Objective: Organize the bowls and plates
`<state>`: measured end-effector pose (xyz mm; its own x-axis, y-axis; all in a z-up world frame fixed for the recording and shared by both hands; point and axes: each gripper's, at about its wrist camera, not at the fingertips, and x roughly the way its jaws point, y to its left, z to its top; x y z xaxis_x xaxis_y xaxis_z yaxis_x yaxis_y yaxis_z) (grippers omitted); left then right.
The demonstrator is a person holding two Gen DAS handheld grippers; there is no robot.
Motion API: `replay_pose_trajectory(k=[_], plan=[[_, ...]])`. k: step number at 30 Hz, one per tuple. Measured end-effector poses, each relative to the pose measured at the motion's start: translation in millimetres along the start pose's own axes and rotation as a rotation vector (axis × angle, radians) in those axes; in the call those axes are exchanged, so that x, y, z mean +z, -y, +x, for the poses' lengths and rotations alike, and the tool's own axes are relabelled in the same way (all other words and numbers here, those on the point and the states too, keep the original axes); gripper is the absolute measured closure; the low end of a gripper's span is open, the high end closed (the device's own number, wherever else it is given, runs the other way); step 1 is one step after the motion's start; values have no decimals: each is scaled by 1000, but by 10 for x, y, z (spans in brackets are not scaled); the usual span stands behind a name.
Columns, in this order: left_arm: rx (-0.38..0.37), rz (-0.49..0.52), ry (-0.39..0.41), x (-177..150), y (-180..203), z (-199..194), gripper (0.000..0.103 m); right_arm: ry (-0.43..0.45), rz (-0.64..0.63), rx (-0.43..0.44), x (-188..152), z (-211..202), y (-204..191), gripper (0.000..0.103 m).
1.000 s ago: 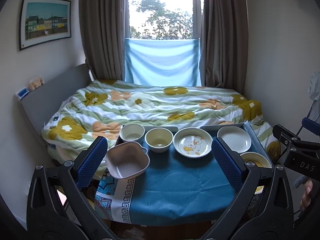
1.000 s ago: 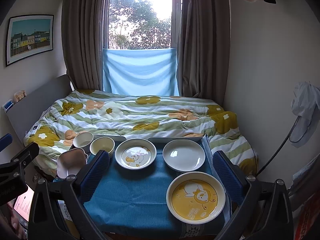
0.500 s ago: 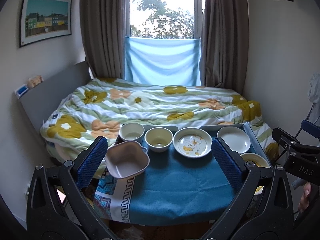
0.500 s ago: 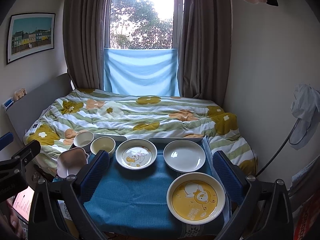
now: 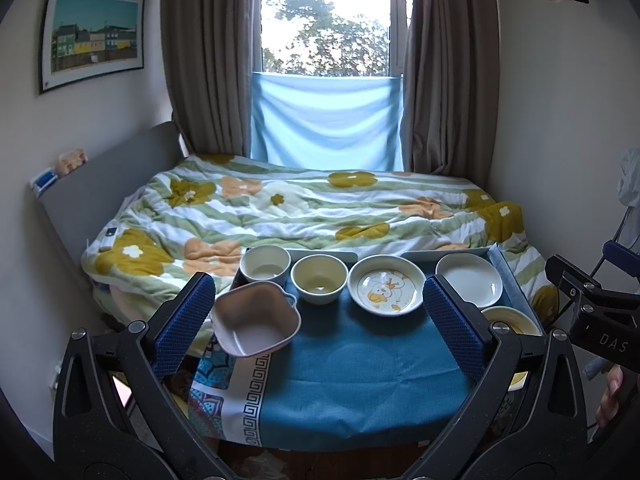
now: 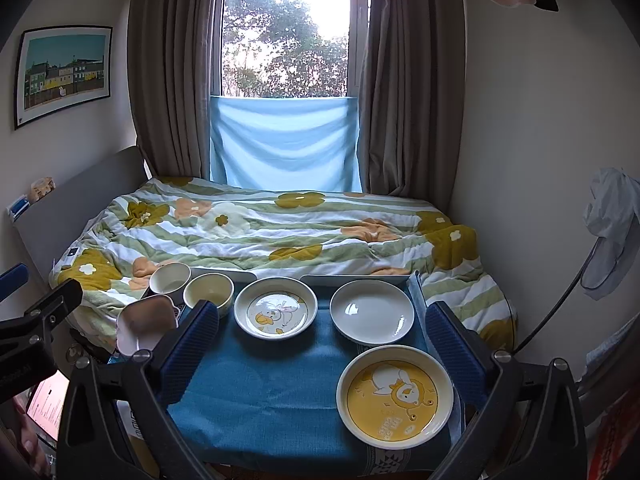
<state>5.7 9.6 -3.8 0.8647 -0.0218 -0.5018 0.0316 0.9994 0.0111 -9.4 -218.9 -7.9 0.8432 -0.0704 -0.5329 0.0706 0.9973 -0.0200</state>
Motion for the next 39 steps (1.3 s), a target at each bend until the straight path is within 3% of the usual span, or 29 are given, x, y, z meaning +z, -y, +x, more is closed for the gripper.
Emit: replay_pose_trajectory(k=[34, 39], plan=[[8, -4, -8, 18, -44, 31, 0, 3, -3, 2, 18, -1, -25, 0], [25, -4, 21, 80, -75, 19, 0, 10, -11, 6, 66, -7, -98, 0]])
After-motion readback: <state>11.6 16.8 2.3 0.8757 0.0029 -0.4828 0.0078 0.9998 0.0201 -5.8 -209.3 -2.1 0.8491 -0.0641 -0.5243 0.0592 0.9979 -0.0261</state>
